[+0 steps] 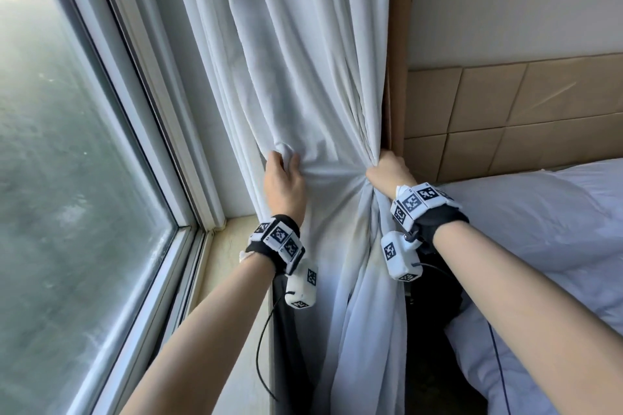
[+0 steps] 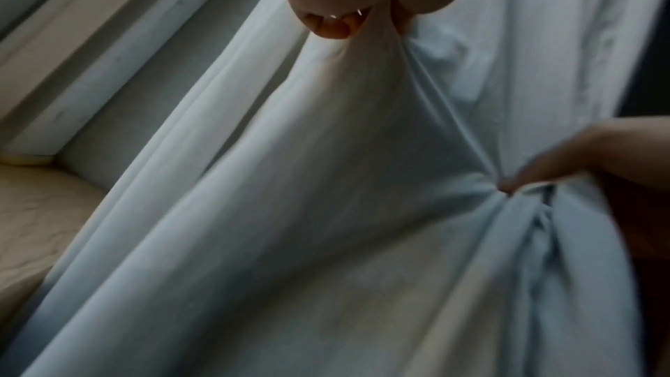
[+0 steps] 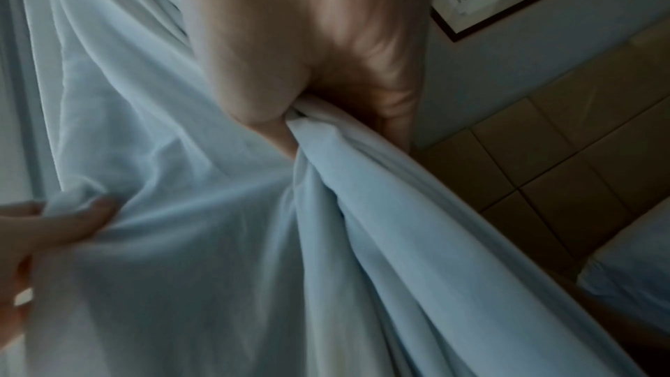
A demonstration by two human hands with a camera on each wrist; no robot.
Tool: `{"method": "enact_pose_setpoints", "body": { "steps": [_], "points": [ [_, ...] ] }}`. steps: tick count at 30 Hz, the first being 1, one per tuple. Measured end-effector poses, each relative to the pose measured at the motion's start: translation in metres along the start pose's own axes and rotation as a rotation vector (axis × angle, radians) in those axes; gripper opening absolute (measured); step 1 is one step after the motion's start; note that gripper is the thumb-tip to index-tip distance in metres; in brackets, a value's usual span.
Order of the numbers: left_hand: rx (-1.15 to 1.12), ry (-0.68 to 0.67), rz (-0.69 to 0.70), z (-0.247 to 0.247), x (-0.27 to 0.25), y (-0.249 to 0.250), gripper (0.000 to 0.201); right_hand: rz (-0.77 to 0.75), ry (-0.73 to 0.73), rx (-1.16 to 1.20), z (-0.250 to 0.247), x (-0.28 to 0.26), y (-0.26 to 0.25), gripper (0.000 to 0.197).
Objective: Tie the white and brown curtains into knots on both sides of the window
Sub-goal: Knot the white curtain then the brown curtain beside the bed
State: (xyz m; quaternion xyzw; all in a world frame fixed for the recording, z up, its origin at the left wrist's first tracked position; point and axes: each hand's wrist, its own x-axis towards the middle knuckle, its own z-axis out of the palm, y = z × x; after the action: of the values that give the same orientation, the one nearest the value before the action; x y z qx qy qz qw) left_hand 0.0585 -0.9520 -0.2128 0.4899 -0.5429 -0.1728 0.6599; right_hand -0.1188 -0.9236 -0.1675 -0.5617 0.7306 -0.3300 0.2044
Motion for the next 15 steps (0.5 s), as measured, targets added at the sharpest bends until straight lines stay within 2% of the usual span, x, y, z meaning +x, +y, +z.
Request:
{"method": "enact_pose_setpoints", "body": {
  "steps": [2, 5, 9, 11, 15],
  "points": [
    [-0.011, -0.02, 0.072, 0.001, -0.018, 0.011, 0.015, -0.01, 0.033, -0.038, 0.003, -0.001, -0.002, 0.037],
    [-0.043, -0.083, 0.185, 0.008, -0.04, 0.033, 0.016, -0.019, 0.067, -0.115, 0.006, -0.005, -0.002, 0.035],
    [-0.041, -0.28, 0.301, 0.029, -0.05, 0.059, 0.015, -0.053, 0.031, -0.126, 0.007, -0.009, -0.003, 0.037],
    [-0.006, -0.385, 0.273, 0.039, -0.046, 0.067, 0.014, -0.066, -0.031, -0.079, 0.005, -0.009, -0.001, 0.04],
    [0.077, -0.493, 0.062, 0.052, -0.031, 0.073, 0.029, -0.067, -0.093, 0.076, -0.005, -0.013, 0.001, 0.042]
  ]
}}
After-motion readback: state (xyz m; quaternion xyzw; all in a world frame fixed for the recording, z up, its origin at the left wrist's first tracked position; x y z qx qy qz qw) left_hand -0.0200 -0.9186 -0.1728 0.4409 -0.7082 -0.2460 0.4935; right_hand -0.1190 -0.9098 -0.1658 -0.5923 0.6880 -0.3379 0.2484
